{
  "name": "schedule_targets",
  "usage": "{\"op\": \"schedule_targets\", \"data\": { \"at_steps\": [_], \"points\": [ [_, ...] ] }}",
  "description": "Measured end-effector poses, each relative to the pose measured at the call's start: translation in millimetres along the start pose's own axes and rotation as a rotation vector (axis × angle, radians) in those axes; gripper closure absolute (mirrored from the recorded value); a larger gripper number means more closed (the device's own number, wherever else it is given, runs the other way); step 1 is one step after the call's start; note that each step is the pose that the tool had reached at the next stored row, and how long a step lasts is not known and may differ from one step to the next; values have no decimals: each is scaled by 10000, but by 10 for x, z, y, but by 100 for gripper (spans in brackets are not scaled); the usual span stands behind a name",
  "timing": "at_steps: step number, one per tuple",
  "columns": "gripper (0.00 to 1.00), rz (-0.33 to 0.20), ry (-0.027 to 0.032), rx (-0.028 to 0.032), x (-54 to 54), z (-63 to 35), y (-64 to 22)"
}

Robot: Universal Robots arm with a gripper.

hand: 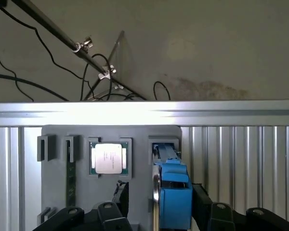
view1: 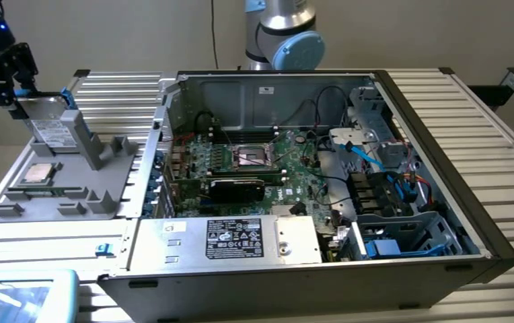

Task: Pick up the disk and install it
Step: 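Pick up the disk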

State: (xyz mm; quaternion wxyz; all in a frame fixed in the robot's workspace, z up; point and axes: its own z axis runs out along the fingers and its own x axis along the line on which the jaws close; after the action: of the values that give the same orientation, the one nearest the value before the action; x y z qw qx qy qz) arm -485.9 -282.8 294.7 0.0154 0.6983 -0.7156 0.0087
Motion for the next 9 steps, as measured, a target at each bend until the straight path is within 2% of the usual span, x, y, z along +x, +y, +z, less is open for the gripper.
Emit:
{"op": "schedule_targets", "data": {
  "at_steps": [5,9],
  "points": [
    [37,0,-74,-7,-7,73,-1],
    [37,-1,-100,-8,-32,106,0]
  ]
}}
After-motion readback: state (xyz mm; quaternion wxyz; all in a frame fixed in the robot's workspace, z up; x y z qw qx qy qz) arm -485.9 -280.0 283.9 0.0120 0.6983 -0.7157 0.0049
